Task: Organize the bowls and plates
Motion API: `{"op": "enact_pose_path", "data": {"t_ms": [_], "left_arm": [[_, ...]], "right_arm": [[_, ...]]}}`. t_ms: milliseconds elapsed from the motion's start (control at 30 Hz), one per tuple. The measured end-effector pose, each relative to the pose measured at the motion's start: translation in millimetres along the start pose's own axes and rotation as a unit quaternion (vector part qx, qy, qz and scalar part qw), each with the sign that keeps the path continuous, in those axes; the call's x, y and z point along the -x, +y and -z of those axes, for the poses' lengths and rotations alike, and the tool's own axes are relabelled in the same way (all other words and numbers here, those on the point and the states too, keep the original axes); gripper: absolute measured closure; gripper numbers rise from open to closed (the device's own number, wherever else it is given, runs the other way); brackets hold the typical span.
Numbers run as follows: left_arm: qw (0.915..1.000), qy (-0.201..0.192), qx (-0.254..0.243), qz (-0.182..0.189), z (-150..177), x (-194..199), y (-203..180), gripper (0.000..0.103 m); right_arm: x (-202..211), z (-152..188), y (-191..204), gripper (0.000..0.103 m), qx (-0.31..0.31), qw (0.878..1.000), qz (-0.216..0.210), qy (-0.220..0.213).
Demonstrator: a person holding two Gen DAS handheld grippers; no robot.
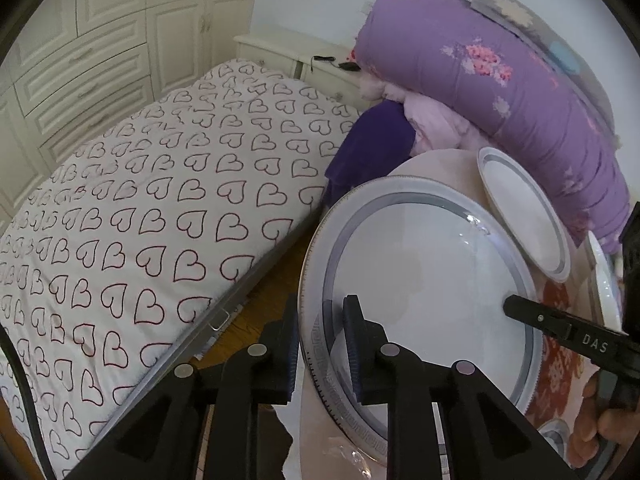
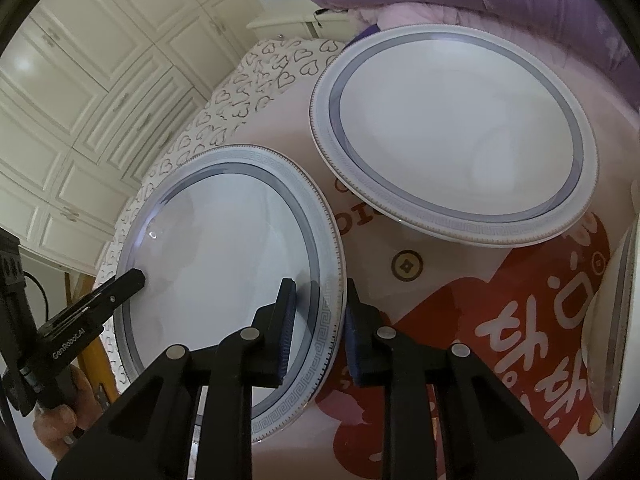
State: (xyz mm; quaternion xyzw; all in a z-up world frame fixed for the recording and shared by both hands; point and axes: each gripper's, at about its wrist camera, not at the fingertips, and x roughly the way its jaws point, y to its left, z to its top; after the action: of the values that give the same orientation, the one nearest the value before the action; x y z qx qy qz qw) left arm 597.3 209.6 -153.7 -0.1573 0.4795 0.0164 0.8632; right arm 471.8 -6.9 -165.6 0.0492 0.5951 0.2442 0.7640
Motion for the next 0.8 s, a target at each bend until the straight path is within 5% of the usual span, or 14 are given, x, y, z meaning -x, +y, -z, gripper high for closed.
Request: {"op": "enact_pose_path", "data": {"t_ms": [800], "left_arm": [[0.9986, -0.052, -0.004, 0.009, 40, 88, -18, 0.087]], "right_arm": [[67, 21, 7, 0.082, 0.016, 0.999, -0.017, -0.047]]}}
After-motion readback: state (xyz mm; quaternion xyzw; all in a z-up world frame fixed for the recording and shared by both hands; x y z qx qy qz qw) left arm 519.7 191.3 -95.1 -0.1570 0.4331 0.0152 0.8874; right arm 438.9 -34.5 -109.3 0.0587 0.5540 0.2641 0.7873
